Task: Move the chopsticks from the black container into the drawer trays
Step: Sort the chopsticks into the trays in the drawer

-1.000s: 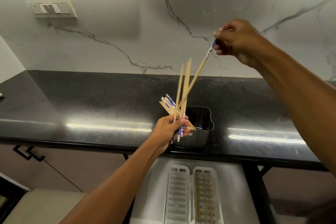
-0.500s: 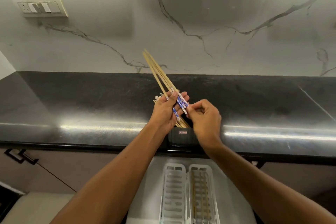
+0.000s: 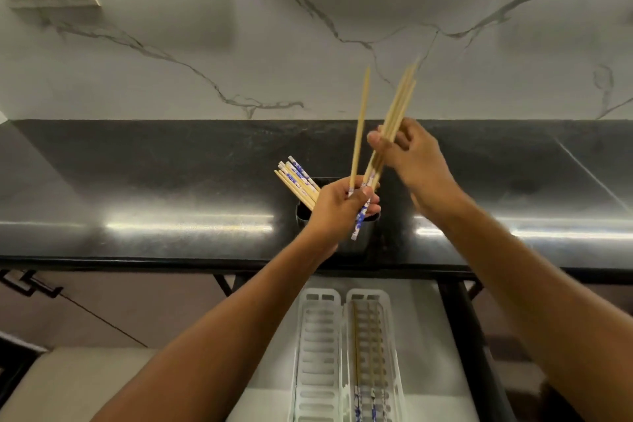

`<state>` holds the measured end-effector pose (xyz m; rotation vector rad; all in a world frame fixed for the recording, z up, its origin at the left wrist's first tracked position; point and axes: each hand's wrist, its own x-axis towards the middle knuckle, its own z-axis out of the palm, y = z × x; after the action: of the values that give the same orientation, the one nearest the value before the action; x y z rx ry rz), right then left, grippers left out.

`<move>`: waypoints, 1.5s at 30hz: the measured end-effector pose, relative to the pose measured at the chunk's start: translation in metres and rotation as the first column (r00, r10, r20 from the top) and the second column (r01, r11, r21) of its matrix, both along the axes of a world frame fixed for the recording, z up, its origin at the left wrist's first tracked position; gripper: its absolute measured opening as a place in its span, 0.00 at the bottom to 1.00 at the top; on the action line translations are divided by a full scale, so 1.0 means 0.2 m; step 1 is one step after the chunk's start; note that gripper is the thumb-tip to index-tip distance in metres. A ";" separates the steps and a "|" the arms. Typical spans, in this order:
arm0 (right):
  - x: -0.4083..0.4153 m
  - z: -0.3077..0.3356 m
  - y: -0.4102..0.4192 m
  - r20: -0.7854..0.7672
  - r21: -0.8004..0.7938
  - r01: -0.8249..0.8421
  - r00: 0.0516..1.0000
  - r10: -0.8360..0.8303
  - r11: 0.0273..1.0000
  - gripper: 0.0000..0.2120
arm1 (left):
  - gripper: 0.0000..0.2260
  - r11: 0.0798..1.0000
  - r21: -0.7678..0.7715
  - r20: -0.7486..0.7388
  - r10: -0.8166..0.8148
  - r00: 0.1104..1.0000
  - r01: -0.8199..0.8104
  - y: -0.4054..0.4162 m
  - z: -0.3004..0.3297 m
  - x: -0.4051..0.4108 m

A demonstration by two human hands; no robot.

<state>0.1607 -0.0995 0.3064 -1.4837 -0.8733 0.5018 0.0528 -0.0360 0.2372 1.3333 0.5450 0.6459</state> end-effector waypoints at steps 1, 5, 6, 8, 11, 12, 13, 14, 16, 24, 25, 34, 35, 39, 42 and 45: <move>0.03 0.02 -0.01 -0.083 0.007 -0.054 0.995 0.055 0.999 0.18 | 0.07 0.999 0.045 -0.039 -0.019 0.999 0.020 -0.03 -0.02 0.03; 0.09 -0.02 -0.07 -0.204 0.031 -0.049 0.978 0.055 0.998 0.08 | 0.08 0.974 0.196 -0.226 -0.066 0.972 0.112 -0.13 -0.08 0.19; 0.10 -0.05 -0.08 -0.185 0.019 -0.011 0.983 0.015 1.000 0.06 | 0.07 0.966 0.215 -0.270 -0.081 0.959 0.142 -0.15 -0.10 0.24; 0.13 -0.10 -0.09 -0.119 -0.005 0.072 0.990 -0.073 0.997 0.07 | 0.08 0.943 0.271 -0.317 -0.103 0.943 0.194 -0.19 -0.15 0.34; 0.20 -0.17 -0.10 0.000 -0.020 0.113 0.994 -0.113 0.993 0.09 | 0.08 0.891 0.400 -0.305 -0.093 0.948 0.216 -0.21 -0.21 0.42; 0.22 -0.20 -0.09 0.031 -0.029 0.109 0.994 -0.108 0.994 0.09 | 0.07 0.890 0.406 -0.280 -0.098 0.955 0.210 -0.21 -0.23 0.43; 0.25 -0.23 -0.09 0.053 -0.035 0.101 0.994 -0.099 0.994 0.09 | 0.07 0.899 0.391 -0.246 -0.106 0.964 0.199 -0.20 -0.25 0.44; 0.27 -0.27 -0.09 0.067 -0.038 0.088 0.994 -0.086 0.995 0.09 | 0.07 0.914 0.360 -0.207 -0.115 0.972 0.185 -0.20 -0.27 0.45; 0.31 -0.34 -0.08 0.077 -0.028 0.057 0.996 -0.054 0.998 0.09 | 0.08 0.939 0.310 -0.152 -0.107 0.982 0.151 -0.19 -0.31 0.46; 0.32 -0.66 -0.05 -0.025 -0.043 0.049 0.998 -0.050 0.998 0.07 | 0.10 0.998 -0.033 -0.136 0.049 0.990 -0.054 -0.22 -0.54 0.52; 0.32 -0.68 -0.05 -0.026 -0.061 0.057 0.998 -0.058 0.997 0.07 | 0.11 0.994 -0.075 -0.136 0.072 0.988 -0.082 -0.23 -0.56 0.52; 0.27 -0.74 -0.07 -0.001 -0.119 0.118 0.993 -0.119 0.986 0.07 | 0.14 0.970 0.242 -0.385 0.086 0.919 0.010 -0.23 -0.59 0.45; 0.27 -0.73 -0.08 -0.020 -0.113 0.117 0.993 -0.120 0.987 0.06 | 0.13 0.978 0.210 -0.359 0.064 0.931 0.014 -0.24 -0.57 0.44; 0.20 -0.67 -0.19 -0.090 -0.071 0.087 0.992 -0.093 0.994 0.05 | 0.08 0.973 0.208 -0.278 -0.035 0.960 0.096 -0.31 -0.55 0.33; 0.06 -0.75 -0.33 -0.191 -0.114 0.028 0.980 -0.049 0.993 0.06 | 0.06 0.930 0.312 -0.366 -0.072 0.928 0.195 -0.39 -0.62 0.14; -0.15 -0.93 -0.44 -0.310 -0.265 0.016 0.945 -0.101 0.964 0.06 | 0.06 0.929 0.224 -0.519 -0.141 0.843 0.293 -0.52 -0.77 -0.07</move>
<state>0.1316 -0.1879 0.1198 -1.6009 -0.5171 0.8130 0.0397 -0.1396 0.0842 1.8371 0.7113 0.1853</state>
